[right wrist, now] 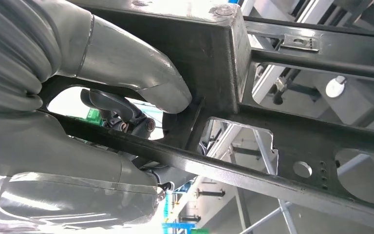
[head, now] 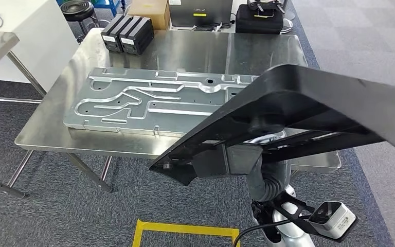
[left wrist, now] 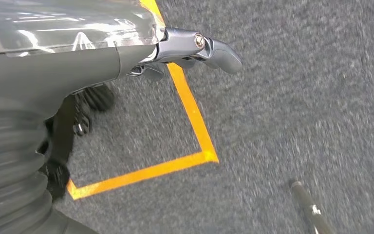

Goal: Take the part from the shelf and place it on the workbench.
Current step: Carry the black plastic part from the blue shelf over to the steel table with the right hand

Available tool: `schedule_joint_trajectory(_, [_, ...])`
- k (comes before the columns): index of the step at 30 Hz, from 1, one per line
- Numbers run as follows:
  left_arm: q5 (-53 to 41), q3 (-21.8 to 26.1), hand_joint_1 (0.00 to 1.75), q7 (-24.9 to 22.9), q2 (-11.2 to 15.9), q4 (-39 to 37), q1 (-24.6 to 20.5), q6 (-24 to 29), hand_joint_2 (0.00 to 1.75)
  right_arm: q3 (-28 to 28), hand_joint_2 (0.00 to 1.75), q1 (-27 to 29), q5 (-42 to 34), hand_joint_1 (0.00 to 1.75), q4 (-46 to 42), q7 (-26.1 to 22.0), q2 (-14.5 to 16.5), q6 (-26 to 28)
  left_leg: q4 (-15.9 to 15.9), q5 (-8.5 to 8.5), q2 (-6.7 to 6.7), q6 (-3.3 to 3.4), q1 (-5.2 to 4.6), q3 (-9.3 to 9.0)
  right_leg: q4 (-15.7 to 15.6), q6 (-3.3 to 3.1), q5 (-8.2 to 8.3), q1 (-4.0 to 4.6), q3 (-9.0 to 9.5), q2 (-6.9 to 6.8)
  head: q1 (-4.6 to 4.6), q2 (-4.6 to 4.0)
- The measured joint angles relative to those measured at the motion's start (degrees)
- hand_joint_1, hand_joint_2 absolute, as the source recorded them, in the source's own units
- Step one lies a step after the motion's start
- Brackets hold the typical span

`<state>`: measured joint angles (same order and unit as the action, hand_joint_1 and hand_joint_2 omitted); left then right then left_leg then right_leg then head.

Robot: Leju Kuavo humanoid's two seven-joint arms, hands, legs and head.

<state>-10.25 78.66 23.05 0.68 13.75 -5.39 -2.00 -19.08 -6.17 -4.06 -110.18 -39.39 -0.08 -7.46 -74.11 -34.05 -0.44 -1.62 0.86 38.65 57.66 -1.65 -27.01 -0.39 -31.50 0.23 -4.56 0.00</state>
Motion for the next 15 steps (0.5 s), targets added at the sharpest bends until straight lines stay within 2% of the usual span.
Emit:
schedule_joint_trajectory(1, [0.0, 0.0, 0.0, 0.1, 0.0, 0.0, 0.1, 0.0, 1.75, 0.0, 1.75, 0.0, 0.0, 1.75, -0.4, 0.0, 0.1, 0.3, 1.6, 1.17, 0.05, -0.25, 0.24, 0.18, 0.0, 0.19, -0.51, -0.13, 0.65, 0.03, -0.01, 0.0])
schedule_joint_trajectory(2, [0.0, 0.0, 0.0, 0.1, 0.0, 0.0, 0.2, 0.0, 1.75, 0.0, 1.75, 0.0, 0.1, 1.75, -0.8, 0.0, 0.1, 0.8, 4.7, 3.47, 0.13, -0.43, 0.46, -0.38, 0.0, 0.46, -1.09, -0.28, 1.43, 0.04, -0.01, 0.0])
schedule_joint_trajectory(3, [0.0, 0.0, 0.0, 0.2, 0.1, 0.0, 0.2, 0.0, 1.75, 0.0, 1.75, 0.0, 0.2, 1.75, -1.5, 0.0, 0.2, 1.5, 8.7, 6.52, 0.29, -0.47, 0.65, -1.29, 0.0, 0.79, -1.69, -0.39, 2.09, 0.01, 0.0, 0.0])
schedule_joint_trajectory(4, [0.1, 0.0, 0.0, 0.2, 0.1, 0.0, 0.2, 0.0, 1.75, 0.0, 1.75, 0.0, 0.4, 1.75, -2.1, 0.0, 0.2, 2.2, 12.0, 8.62, 0.44, -0.4, 0.64, -2.06, 0.1, 1.16, -2.22, -0.45, 2.64, -0.04, 0.0, 0.0])
schedule_joint_trajectory(5, [0.0, 0.1, 0.0, 0.2, 0.1, 0.0, 0.2, 0.0, 1.75, 0.0, 1.75, 0.1, 0.5, 1.75, -2.8, 0.0, 0.3, 2.7, 14.2, 9.86, 0.57, -0.18, 0.55, -2.53, 0.1, 1.54, -2.63, -0.45, 2.86, -0.08, 0.01, 0.0])
schedule_joint_trajectory(6, [0.0, 0.1, 0.0, 0.2, 0.1, 0.0, 0.2, 0.0, 1.75, 0.0, 1.75, 0.3, 0.5, 1.75, -3.5, 0.0, 0.4, 3.0, 15.2, 10.35, 0.63, 0.16, 0.39, -2.62, 0.1, 1.95, -2.9, -0.4, 2.97, -0.1, 0.01, 0.0])
schedule_joint_trajectory(9, [0.1, 0.1, 0.0, 0.2, 0.1, 0.0, 0.3, 0.1, 1.75, 0.0, 1.75, 0.9, 0.3, 1.75, -5.3, 0.0, 0.6, 3.0, 15.5, 9.96, 0.43, 1.49, 0.23, -3.35, 1.1, 3.01, -2.88, -0.46, 2.98, -0.18, 0.0, 0.0])
schedule_joint_trajectory(11, [0.1, 0.1, 0.0, 0.2, 0.1, 0.0, 0.3, 0.2, 1.75, 0.0, 1.75, 1.1, 0.1, 1.75, -6.1, 0.0, 0.6, 2.9, 15.8, 9.54, 0.34, 2.27, 0.27, -4.49, 6.0, 3.37, -2.96, -0.58, 0.4, -0.24, 0.01, 0.0])
schedule_joint_trajectory(13, [0.1, 0.1, 0.0, 0.2, 0.1, 0.0, 0.1, 0.2, 1.75, 0.0, 1.75, 1.3, 0.1, 1.75, -6.6, 0.0, 0.6, 2.9, 16.0, 8.84, 0.3, 2.82, 0.15, -5.31, 13.6, 3.52, -5.34, -0.54, -4.88, -0.23, 0.02, 0.0])
schedule_joint_trajectory(14, [0.1, 0.1, 0.0, 0.2, 0.1, 0.0, 0.1, 0.2, 1.75, 0.0, 1.75, 1.5, 0.1, 1.75, -6.7, 0.0, 0.6, 2.9, 16.0, 8.44, 0.23, 2.95, 0.02, -5.72, 16.4, 3.51, -6.93, -0.5, -7.27, -0.23, 0.02, 0.0])
schedule_joint_trajectory(15, [0.1, 0.1, 0.0, 0.2, 0.1, 0.0, 0.1, 0.2, 1.75, 0.0, 1.75, 1.6, 0.1, 1.75, -6.8, 0.0, 0.6, 2.9, 16.0, 7.97, 0.15, 3.04, -0.13, -6.25, 17.8, 3.43, -8.04, -0.46, -9.07, -0.23, 0.02, 0.0])
